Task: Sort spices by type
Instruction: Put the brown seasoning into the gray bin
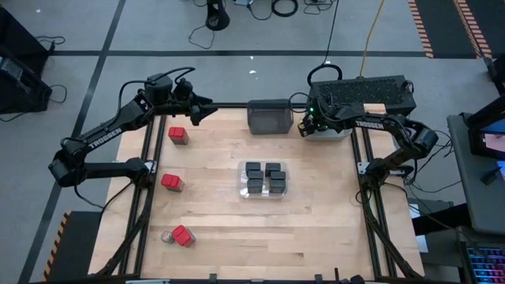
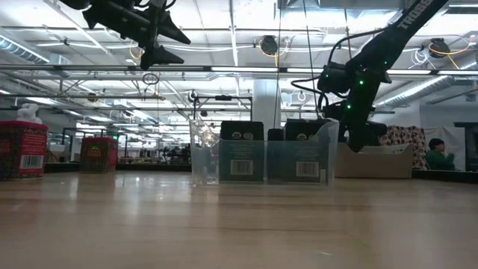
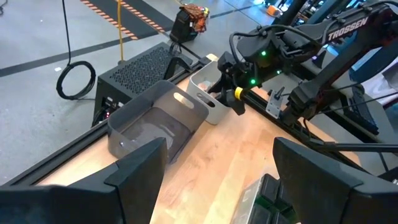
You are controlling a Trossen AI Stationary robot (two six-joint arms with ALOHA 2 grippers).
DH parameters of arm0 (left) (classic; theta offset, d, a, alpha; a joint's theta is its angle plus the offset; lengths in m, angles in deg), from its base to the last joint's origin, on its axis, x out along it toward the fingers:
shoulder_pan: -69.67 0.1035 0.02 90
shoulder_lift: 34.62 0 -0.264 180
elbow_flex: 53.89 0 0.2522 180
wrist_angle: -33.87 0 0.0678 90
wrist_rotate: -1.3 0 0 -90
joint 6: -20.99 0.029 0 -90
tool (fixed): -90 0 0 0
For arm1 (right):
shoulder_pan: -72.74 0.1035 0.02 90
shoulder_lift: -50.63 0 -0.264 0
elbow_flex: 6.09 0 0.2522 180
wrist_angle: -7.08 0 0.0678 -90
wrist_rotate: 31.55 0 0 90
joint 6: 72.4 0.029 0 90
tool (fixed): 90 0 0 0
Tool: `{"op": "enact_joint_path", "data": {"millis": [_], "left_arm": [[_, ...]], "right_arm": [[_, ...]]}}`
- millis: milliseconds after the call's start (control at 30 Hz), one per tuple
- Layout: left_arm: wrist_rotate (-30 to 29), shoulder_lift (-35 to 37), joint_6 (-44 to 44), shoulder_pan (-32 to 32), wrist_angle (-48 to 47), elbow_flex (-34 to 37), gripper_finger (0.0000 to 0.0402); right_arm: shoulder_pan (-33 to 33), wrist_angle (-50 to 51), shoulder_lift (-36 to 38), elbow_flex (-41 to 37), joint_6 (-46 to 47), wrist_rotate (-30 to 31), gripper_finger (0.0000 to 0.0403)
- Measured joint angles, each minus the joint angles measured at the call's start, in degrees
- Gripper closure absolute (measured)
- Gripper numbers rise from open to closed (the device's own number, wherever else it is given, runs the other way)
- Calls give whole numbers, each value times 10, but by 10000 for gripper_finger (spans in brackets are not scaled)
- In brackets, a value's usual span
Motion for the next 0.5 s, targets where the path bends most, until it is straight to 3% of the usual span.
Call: {"op": "enact_joint_path", "data": {"millis": [500], "left_arm": [[0,0,0,0,1,0,102]], "right_arm": [[0,18,144,1,2,3,166]]}}
